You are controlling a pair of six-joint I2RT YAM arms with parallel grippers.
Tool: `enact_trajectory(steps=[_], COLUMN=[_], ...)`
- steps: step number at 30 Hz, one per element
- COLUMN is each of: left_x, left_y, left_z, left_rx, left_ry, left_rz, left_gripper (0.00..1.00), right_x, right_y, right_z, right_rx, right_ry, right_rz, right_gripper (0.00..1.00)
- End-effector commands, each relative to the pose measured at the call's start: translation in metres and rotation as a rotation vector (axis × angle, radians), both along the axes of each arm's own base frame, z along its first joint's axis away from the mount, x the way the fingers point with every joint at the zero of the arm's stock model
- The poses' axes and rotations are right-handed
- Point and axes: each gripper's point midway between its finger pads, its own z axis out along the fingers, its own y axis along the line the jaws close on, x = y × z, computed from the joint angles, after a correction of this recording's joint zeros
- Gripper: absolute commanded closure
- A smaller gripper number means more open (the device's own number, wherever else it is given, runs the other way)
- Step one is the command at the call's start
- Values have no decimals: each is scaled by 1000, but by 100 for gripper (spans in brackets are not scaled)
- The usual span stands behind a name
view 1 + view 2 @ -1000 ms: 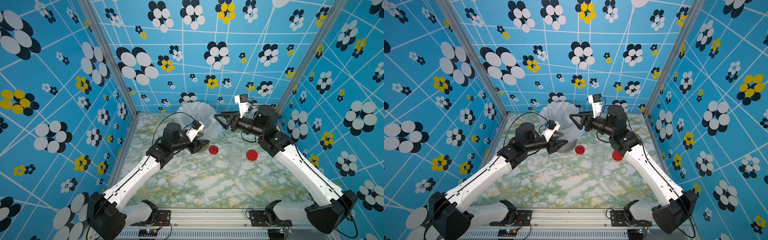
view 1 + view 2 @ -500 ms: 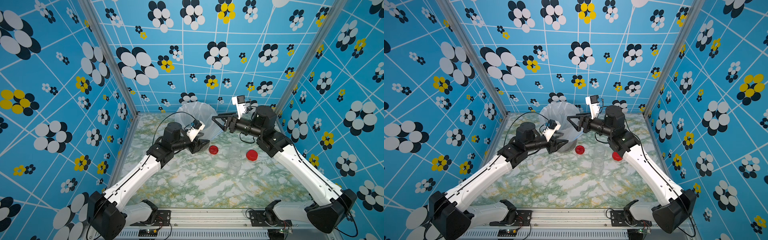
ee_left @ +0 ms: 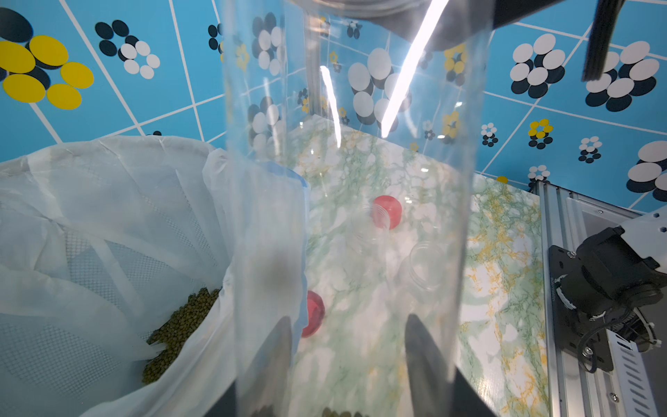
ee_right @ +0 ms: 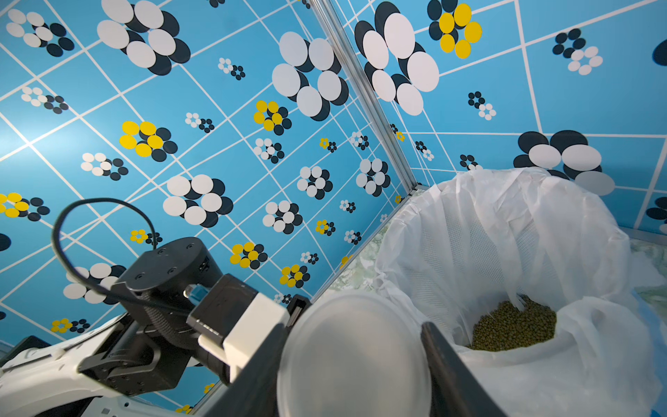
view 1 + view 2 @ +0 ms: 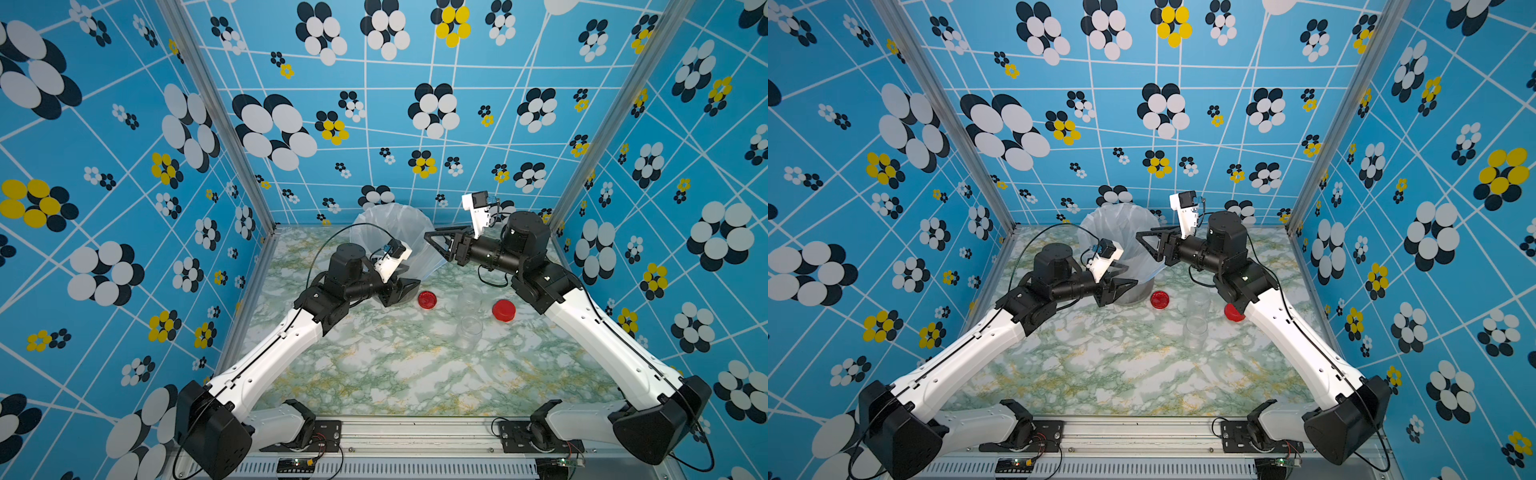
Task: Empty moldy mung beans from jars
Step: Unscrew the lid from the jar.
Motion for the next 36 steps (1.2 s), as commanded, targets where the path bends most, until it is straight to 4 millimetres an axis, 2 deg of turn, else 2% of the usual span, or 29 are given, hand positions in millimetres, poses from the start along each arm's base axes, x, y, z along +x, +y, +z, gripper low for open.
enact_trajectory(steps=[1,5,9,12,15,18,19,20,22,23,25,27,28,31,32,33,36], left_x=[5,4,4,3,4,5,5,5,6,6,5,5,5,6,7,7,7], left_y=[-2,4,8,8,8,8,8,8,8,9,10,10,11,11,11,11,11], left_z=[13,13,15,15,15,16,17,16,16,16,17,17,16,16,16,17,19], left_rx=[-9,-15,-38,-42,-41,-41,-40,-38,-35,-33,-32,-32,-32,-32,-32,-32,-36], left_ry=[-44,-46,-40,-41,-40,-39,-39,-39,-40,-39,-41,-41,-40,-40,-41,-42,-46], left_rz=[8,7,-2,-6,-7,-6,-7,-5,-2,2,2,6,8,14,15,16,20], left_gripper=[64,64,64,64,64,64,63,64,64,64,64,64,64,64,64,64,64], right_x=[-11,-18,-33,-59,-101,-144,-154,-155,-144,-138,-128,-118,-112,-93,-87,-80,-56], right_y=[9,3,1,6,10,0,-6,-9,-6,-3,0,2,3,3,1,1,-5], right_z=[9,11,13,15,12,2,8,9,9,7,4,1,1,7,14,6,14], right_rx=[8,-44,-40,-41,-60,-80,-74,-62,-53,-64,-95,-137,-158,-192,-198,-206,-212], right_ry=[-53,-150,-240,-349,-413,-458,-485,-483,-446,-423,-397,-382,-377,-389,-406,-374,-329], right_rz=[72,81,185,358,639,889,930,945,938,924,891,834,791,642,587,547,361], right_gripper=[58,61,63,64,64,62,62,61,59,54,40,35,28,19,17,16,14])
